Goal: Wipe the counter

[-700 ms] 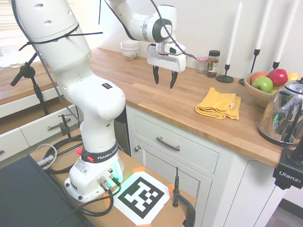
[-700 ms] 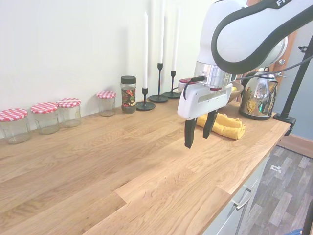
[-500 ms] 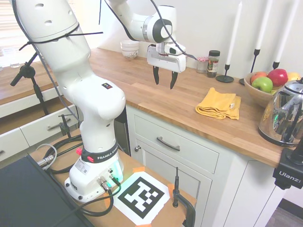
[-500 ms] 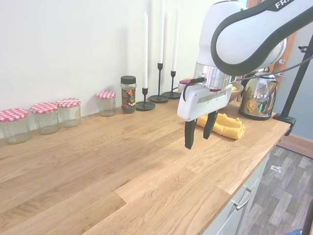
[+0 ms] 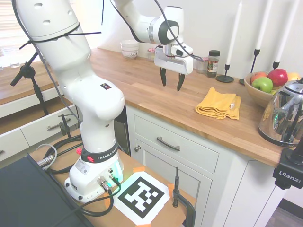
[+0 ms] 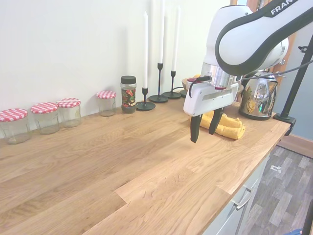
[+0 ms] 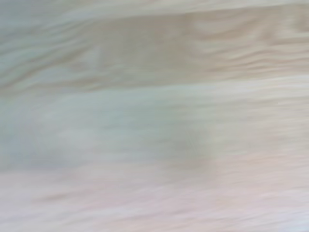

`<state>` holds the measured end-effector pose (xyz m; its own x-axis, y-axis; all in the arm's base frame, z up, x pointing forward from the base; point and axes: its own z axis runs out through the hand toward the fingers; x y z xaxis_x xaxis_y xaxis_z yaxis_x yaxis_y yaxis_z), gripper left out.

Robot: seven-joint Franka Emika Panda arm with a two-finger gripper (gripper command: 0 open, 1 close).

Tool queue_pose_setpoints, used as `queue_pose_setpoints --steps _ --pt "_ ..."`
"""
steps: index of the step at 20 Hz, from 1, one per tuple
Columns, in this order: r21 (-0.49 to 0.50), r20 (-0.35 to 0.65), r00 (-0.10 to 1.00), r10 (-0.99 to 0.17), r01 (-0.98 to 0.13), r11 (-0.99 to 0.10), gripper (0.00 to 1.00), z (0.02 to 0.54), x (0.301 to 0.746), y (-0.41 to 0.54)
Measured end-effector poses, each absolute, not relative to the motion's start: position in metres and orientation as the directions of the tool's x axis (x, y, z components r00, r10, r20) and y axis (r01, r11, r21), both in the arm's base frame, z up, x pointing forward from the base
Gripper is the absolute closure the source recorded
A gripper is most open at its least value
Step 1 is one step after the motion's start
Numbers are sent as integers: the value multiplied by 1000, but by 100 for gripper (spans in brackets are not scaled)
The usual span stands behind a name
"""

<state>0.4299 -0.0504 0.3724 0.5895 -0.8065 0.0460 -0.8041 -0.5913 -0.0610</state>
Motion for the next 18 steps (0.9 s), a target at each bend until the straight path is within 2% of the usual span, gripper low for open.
queue_pose_setpoints --steps 7,18 --pt "-75 48 524 -851 -847 -526 0 367 434 -127" --pt "-57 98 456 -884 -885 -463 0 361 430 -196"
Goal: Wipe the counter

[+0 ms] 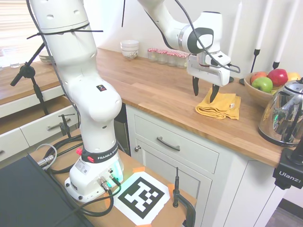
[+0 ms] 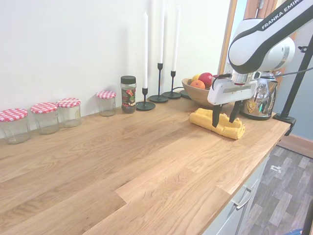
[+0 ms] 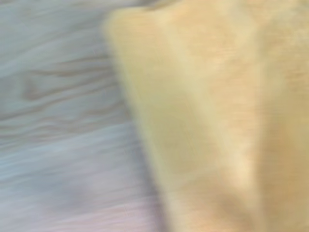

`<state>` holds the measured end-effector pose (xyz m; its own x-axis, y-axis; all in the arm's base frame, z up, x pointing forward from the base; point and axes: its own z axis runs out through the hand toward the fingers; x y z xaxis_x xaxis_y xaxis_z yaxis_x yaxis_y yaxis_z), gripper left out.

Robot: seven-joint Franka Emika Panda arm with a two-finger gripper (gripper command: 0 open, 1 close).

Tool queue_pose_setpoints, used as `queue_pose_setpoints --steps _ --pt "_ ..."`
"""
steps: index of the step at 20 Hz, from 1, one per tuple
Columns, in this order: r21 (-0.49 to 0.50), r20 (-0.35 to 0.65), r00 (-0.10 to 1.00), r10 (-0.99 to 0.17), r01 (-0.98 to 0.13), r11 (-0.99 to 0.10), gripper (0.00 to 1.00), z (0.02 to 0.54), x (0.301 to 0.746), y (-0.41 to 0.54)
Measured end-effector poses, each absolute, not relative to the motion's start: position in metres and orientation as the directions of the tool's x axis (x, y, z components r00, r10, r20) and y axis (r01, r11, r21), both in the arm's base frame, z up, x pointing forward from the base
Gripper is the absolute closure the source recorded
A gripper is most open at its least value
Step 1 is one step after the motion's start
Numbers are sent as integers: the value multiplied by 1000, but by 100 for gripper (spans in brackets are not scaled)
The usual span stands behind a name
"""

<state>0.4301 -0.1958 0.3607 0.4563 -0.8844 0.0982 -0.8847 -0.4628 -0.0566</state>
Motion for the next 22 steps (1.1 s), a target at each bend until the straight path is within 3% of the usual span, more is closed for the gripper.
queue_pose_setpoints --steps 16,17,22 --pt "-31 101 432 -896 -899 -437 0 332 426 -227" --pt "-31 101 433 -896 -899 -438 100 332 427 -227" --pt "-36 94 444 -891 -893 -449 100 331 427 -226"
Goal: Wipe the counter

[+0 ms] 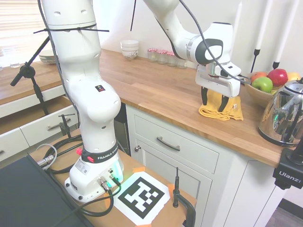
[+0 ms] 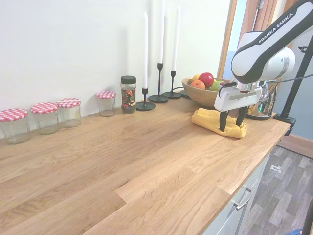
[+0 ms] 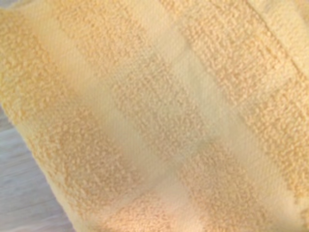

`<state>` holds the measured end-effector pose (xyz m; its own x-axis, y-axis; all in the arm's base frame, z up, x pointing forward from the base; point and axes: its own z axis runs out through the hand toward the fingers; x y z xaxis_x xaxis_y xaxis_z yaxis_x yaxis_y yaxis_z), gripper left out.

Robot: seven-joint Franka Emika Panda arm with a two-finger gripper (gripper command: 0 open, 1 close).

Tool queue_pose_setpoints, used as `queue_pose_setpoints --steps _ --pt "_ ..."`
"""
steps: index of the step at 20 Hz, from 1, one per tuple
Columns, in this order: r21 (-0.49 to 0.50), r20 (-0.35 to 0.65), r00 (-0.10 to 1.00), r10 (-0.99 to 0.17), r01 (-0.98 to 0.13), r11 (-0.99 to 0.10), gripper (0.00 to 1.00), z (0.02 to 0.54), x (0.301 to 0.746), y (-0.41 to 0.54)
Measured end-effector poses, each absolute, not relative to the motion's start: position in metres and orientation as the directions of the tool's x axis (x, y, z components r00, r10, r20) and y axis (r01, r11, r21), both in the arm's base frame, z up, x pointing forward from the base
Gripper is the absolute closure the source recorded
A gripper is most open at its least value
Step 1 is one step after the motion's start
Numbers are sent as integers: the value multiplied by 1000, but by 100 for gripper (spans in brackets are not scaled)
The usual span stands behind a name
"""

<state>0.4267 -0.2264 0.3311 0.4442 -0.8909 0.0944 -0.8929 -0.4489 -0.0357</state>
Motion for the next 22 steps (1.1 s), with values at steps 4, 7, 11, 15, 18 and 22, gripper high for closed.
queue_pose_setpoints --steps 4,7,11,15,18,22 --pt "-40 89 448 -890 -891 -452 100 331 427 -225" --pt "-46 82 448 -890 -891 -452 100 331 428 -222" --pt "-54 72 444 -893 -892 -448 100 330 429 -221" --pt "-64 64 445 -893 -891 -448 100 330 429 -221" --pt "-69 59 443 -895 -892 -446 100 330 429 -220" --pt "-73 56 442 -895 -892 -445 100 330 430 -220"
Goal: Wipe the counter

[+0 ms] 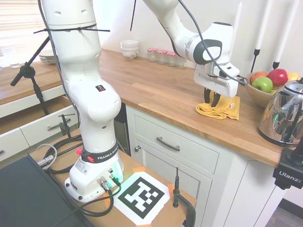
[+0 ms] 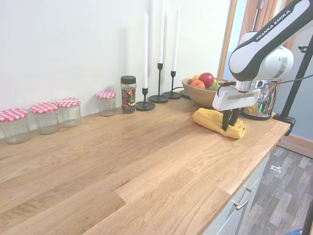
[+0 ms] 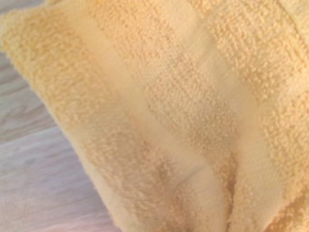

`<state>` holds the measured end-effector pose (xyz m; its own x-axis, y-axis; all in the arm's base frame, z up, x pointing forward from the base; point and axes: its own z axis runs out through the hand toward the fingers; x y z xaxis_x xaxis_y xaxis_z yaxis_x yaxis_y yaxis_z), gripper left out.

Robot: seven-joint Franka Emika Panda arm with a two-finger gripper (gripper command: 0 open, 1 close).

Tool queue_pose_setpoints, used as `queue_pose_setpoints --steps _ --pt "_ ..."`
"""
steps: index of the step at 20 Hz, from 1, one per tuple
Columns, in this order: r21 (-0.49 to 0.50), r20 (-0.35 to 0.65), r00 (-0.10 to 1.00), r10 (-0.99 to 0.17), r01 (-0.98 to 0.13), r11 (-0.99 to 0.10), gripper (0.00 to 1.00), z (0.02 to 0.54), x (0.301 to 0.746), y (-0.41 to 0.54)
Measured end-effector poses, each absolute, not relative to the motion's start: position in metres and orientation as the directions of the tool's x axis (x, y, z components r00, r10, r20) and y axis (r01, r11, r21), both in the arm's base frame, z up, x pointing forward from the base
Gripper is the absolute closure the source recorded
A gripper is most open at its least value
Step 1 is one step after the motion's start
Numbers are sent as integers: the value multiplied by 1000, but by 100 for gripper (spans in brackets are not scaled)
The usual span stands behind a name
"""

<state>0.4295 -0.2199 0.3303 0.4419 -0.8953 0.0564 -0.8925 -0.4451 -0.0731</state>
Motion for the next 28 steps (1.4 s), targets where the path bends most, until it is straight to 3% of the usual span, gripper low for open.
queue_pose_setpoints --steps 15,28 --pt "-80 48 469 -882 -878 -471 100 331 439 -202" --pt "-40 89 643 -760 -760 -648 100 338 499 -1"
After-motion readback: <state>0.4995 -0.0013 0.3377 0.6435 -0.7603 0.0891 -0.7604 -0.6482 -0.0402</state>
